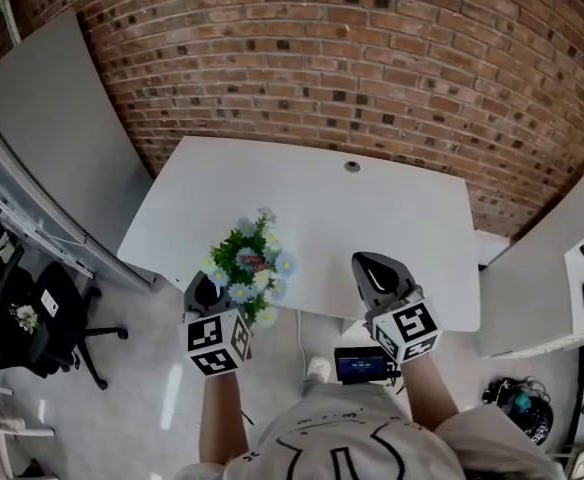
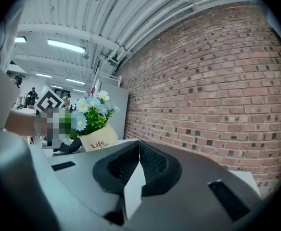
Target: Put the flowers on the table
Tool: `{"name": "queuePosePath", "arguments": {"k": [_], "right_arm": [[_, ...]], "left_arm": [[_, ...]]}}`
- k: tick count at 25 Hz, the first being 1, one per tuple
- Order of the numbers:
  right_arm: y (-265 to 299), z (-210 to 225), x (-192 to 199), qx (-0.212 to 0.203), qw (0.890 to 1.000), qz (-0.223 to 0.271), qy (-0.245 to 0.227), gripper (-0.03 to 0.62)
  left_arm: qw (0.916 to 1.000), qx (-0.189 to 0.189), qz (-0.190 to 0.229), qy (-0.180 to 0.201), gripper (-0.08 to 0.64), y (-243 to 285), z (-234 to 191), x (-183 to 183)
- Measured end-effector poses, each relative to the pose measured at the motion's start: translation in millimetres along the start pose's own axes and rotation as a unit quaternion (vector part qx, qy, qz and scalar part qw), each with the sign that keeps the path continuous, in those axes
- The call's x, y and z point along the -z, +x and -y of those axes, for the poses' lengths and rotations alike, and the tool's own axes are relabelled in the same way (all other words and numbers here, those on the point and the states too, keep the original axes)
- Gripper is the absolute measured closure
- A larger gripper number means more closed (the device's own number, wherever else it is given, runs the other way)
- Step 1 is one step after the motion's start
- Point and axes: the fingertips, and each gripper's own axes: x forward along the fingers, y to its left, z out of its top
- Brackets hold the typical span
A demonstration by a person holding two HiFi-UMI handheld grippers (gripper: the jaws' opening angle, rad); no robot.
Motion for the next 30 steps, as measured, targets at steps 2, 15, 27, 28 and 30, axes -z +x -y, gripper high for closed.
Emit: {"name": "queuePosePath", "arguments": {"k": [2, 15, 27, 28, 30], "right_arm": [[16.3, 12.3, 2.0, 0.001, 1.0, -0.002, 0.003, 0.575], [69.2, 64.8, 19.1, 0.02, 0.999, -0.015, 0.032, 0.575], [111.5, 106.4, 25.9, 0.094, 0.993, -0.025, 0.064, 0.575], [116.5, 109.1, 26.6, 0.1, 0.992, -0.027, 0.067, 0.575], [126.2, 114.3, 29.0, 0.111, 0.991, -0.031, 0.074, 0.575]], "left_arm": [[1.0, 0.002, -0.004, -0.001, 0.502, 22.0, -0.5, -1.6], [0.9993, 0.02, -0.029, 0.009, 0.502, 106.8, 6.4, 2.4], [0.995, 0.074, -0.057, 0.035, 0.502, 194.3, -3.7, 6.4], [0.9943, 0.08, -0.061, 0.036, 0.502, 202.5, -5.3, 7.4], [0.9928, 0.091, -0.068, 0.038, 0.502, 218.6, -7.6, 9.5]]}}
